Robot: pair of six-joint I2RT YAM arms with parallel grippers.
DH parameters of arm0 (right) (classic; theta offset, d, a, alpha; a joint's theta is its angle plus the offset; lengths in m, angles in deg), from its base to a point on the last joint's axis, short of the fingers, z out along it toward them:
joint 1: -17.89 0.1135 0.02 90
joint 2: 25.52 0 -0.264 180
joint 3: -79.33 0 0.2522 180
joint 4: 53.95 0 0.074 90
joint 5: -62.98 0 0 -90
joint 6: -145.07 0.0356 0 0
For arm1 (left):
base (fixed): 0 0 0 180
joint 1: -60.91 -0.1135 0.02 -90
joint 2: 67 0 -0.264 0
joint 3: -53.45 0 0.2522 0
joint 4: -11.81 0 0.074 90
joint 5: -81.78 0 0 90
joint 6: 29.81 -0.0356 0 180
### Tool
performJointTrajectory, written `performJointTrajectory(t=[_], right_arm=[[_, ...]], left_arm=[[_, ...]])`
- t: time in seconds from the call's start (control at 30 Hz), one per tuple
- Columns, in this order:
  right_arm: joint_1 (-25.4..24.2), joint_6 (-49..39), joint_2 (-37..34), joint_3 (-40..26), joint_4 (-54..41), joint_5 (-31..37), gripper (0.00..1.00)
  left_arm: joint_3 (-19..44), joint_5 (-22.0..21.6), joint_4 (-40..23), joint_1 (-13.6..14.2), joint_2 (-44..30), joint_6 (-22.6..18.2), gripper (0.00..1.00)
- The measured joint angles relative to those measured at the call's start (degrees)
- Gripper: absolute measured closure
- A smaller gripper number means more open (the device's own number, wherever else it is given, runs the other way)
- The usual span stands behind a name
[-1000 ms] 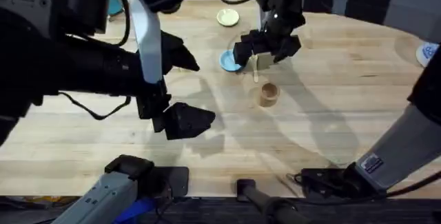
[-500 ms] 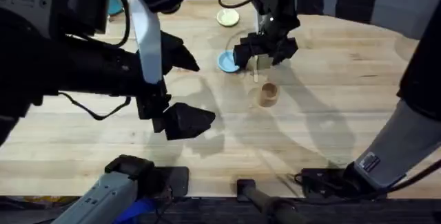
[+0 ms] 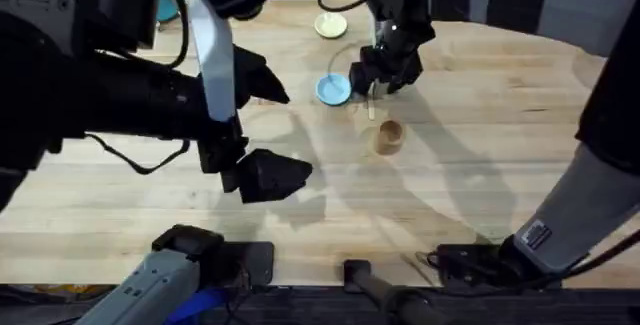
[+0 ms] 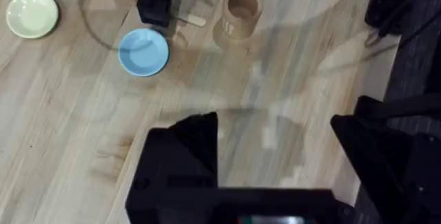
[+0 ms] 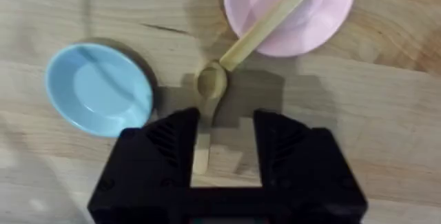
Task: Pick up a utensil and set it on the pink plate, then put the other utensil in the container.
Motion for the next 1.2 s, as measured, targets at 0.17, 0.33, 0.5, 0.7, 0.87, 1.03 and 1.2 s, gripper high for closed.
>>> performJointTrajectory(t=[0.17,0.33,0.5,0.7,0.87,1.03,1.2], right_arm=[[0.0,0.02,0.0,0.0,0.19,-0.1,0.624],[0.0,0.01,0.0,0.0,0.23,-0.19,0.727],[0.0,0.02,0.0,0.0,0.23,-0.21,0.817],[0.0,0.0,0.0,0.0,0.25,-0.38,0.913],[0.0,0.01,0.0,-0.11,0.16,-0.41,0.959],[0.0,0.02,0.0,-0.22,-0.69,-0.43,0.968],[0.0,0.02,0.0,-0.22,-0.95,-0.41,0.967]], left_arm=[[0.0,0.0,0.0,0.0,0.0,0.02,0.005],[0.0,0.0,0.0,0.0,0.0,0.01,0.005],[0.0,0.0,0.0,0.0,0.0,0.02,0.005],[0.0,0.0,0.0,0.0,0.0,0.0,0.005],[0.0,0.0,0.0,0.0,0.0,0.01,0.005],[0.0,0.0,0.0,0.0,0.0,0.0,0.004],[0.0,0.0,0.0,0.0,0.0,0.01,0.005]])
